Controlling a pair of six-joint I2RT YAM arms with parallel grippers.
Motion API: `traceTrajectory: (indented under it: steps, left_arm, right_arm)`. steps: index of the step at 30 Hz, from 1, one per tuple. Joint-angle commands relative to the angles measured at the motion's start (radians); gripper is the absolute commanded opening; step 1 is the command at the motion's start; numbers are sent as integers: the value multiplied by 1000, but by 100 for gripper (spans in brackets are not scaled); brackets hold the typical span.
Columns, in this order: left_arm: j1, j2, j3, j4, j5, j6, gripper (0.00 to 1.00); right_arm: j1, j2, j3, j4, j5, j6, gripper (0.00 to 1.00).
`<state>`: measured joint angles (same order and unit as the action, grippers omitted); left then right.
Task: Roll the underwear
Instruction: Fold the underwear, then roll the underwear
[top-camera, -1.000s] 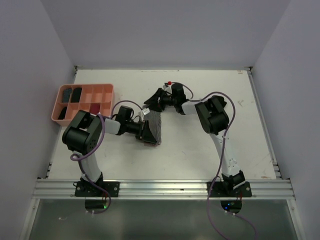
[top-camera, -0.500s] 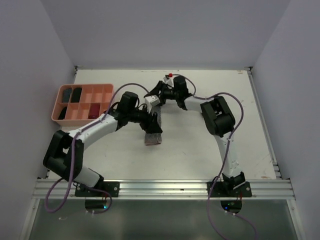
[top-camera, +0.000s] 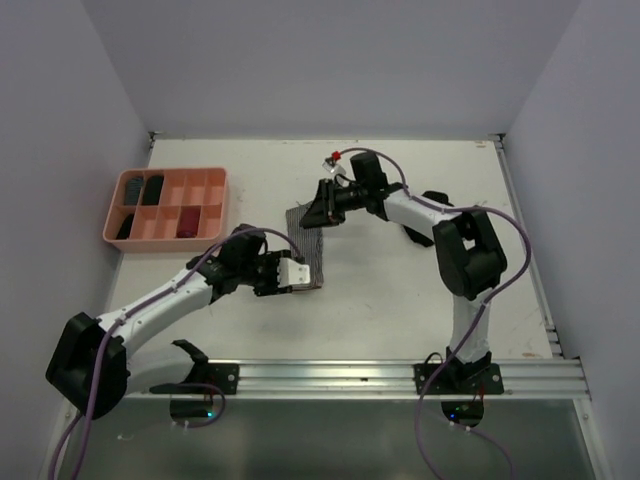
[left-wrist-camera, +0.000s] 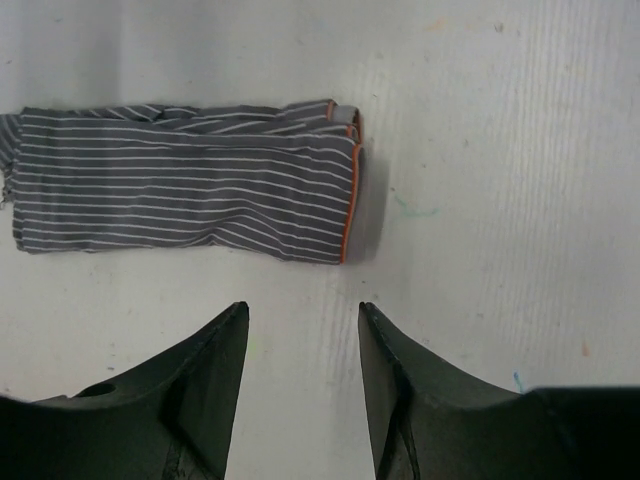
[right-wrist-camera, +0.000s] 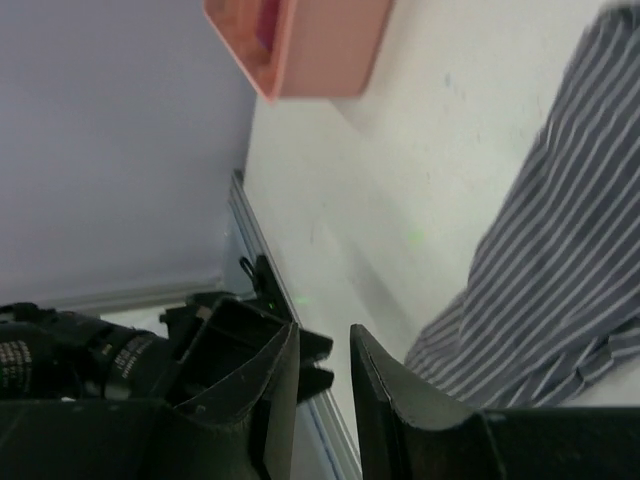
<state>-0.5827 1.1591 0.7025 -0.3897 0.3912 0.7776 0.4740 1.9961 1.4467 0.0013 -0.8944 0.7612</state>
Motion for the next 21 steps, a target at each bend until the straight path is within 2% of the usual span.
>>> traceTrajectory:
  steps: [1,9,14,21]
  left_arm:
    - [-25,-7,-44,81,-41,178,52]
    - [-58,70,-74,153,9,267,58]
    - [-111,125,-75,161,14,308,57]
    - [-147,171,-93,230,-20,313,59]
  right_arm:
    - [55,-3,-74,-222,-43,-177,31]
    - [81,70,-155,-313,-52,-287,30]
    - [77,140,-177,-337,-28,-344,29]
    - [54,231,-180,-262,-37,-281,28]
